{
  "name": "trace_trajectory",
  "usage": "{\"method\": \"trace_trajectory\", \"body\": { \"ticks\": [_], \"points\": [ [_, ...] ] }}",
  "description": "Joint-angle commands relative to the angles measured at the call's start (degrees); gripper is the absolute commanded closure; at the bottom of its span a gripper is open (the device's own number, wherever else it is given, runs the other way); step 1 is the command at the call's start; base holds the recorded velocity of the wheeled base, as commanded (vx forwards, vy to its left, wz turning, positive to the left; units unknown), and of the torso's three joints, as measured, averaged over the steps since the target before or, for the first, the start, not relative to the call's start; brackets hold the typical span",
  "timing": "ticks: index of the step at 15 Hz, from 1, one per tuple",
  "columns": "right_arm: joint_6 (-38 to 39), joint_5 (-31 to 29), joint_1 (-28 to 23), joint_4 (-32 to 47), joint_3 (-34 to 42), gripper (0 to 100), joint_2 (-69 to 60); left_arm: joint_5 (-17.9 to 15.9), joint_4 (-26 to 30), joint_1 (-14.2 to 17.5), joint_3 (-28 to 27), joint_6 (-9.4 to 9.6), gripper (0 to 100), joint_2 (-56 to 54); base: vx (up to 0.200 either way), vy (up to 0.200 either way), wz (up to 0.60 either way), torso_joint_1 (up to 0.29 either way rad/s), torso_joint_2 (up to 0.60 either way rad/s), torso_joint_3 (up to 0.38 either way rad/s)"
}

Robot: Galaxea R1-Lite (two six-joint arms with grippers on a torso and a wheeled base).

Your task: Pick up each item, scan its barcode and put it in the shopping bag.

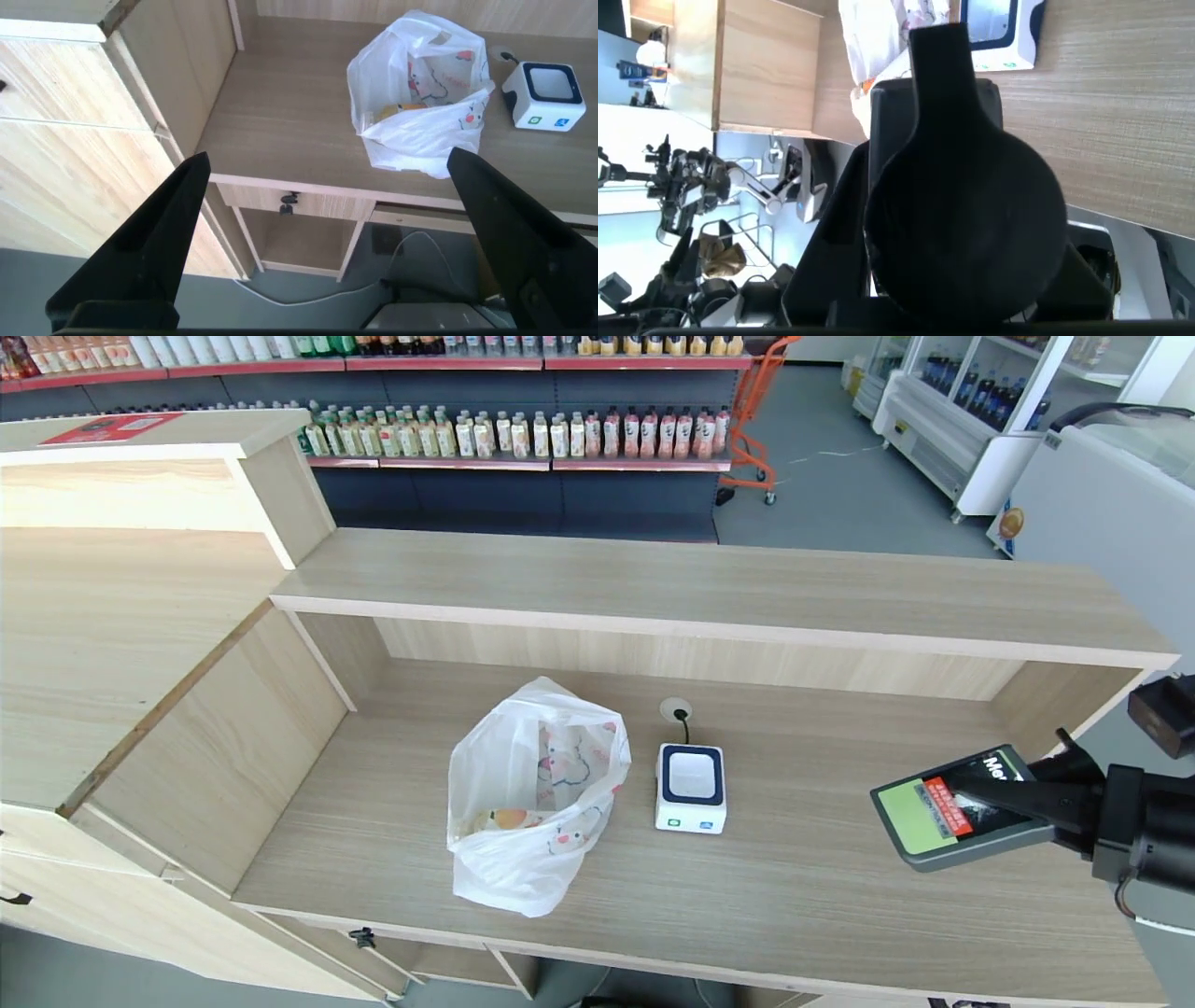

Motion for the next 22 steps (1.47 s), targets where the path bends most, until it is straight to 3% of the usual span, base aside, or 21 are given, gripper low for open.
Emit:
{"method": "trace_trajectory", "body": {
  "ticks": [1,5,9,12,18,22],
  "points": [
    [0.01,0.02,-0.10,0.01,-0.13,100,0.59,0.01,0.00,0.03,0.02,0.04,0,-0.01,0.000,0.200,0.00,-0.002,0.00,0.002],
    [0.01,-0.59,-0.45,0.01,0.13,100,0.42,0.01,0.00,0.03,0.02,0.39,0,-0.01,0.000,0.000,0.00,0.000,0.00,0.000],
    [-0.25,-2.53,-0.36,0.01,0.04,100,1.91,0.01,0.00,0.03,0.02,0.48,0,-0.01,0.150,0.000,0.00,-0.002,0.00,0.001],
    [-4.12,-13.95,3.86,-0.52,-0.04,100,8.06,0.01,0.00,0.03,0.02,0.04,0,-0.01,0.000,0.000,0.00,0.000,0.00,0.000],
    [-10.36,-19.58,13.08,-13.00,0.57,100,20.72,0.01,0.00,0.03,-0.06,-0.05,0,-0.01,0.000,0.000,0.00,0.000,0.00,0.000],
    [-14.14,-19.93,15.54,-29.08,-1.71,100,34.87,0.01,0.00,0.03,0.02,-0.05,0,-0.01,0.000,0.000,0.00,0.000,0.00,0.000]
  ]
}}
